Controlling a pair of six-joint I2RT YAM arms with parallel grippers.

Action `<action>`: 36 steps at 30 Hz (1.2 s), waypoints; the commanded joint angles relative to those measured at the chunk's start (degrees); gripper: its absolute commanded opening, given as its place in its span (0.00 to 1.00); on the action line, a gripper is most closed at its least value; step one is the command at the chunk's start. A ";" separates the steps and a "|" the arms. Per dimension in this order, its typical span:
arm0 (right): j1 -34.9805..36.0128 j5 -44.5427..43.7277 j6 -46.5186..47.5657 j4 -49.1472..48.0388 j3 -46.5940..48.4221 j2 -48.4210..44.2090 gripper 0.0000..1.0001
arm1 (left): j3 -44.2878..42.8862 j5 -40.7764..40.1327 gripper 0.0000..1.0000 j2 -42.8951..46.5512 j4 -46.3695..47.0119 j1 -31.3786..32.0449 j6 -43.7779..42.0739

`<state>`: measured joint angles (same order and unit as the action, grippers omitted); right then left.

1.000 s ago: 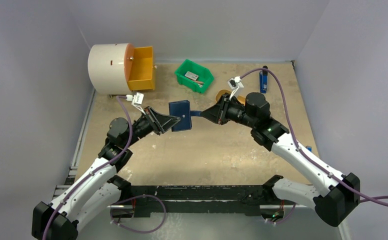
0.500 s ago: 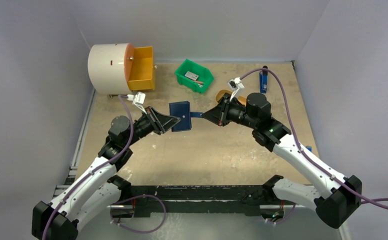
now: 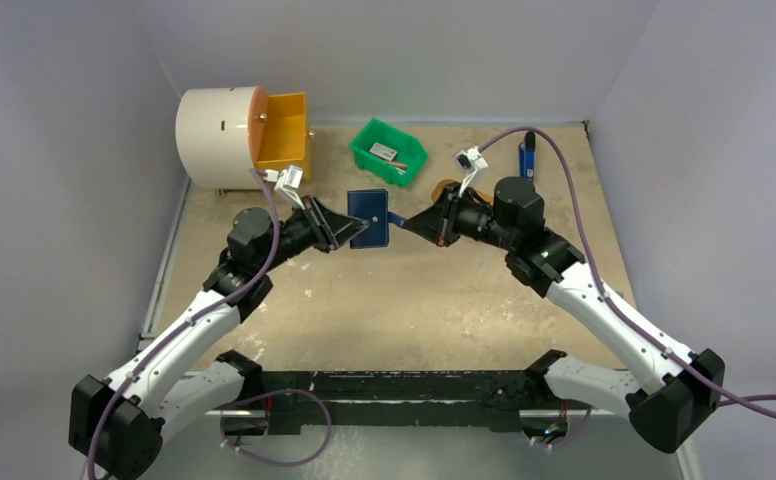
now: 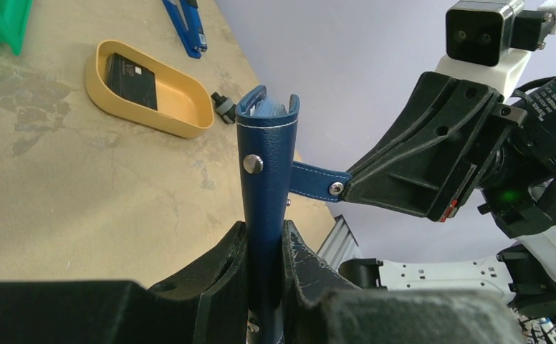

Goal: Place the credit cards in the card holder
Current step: Close the card holder at the center of the board.

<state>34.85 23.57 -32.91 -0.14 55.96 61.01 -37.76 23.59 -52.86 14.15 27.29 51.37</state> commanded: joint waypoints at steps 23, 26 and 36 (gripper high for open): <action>-0.11 4.00 2.01 1.35 6.06 5.96 0.00 | -10.14 -20.34 0.00 -4.00 -7.56 11.83 -12.39; -0.13 4.86 2.73 0.41 5.54 6.15 0.00 | -10.11 -20.32 0.00 -3.84 -7.65 12.00 -12.31; -0.13 8.93 2.49 -2.63 4.67 8.07 0.00 | -10.04 -19.71 0.00 -3.39 -8.71 12.51 -12.88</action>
<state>34.48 28.40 -30.98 0.54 59.75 68.40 -45.23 4.67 -57.41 3.81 39.53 40.25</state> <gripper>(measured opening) 0.005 0.171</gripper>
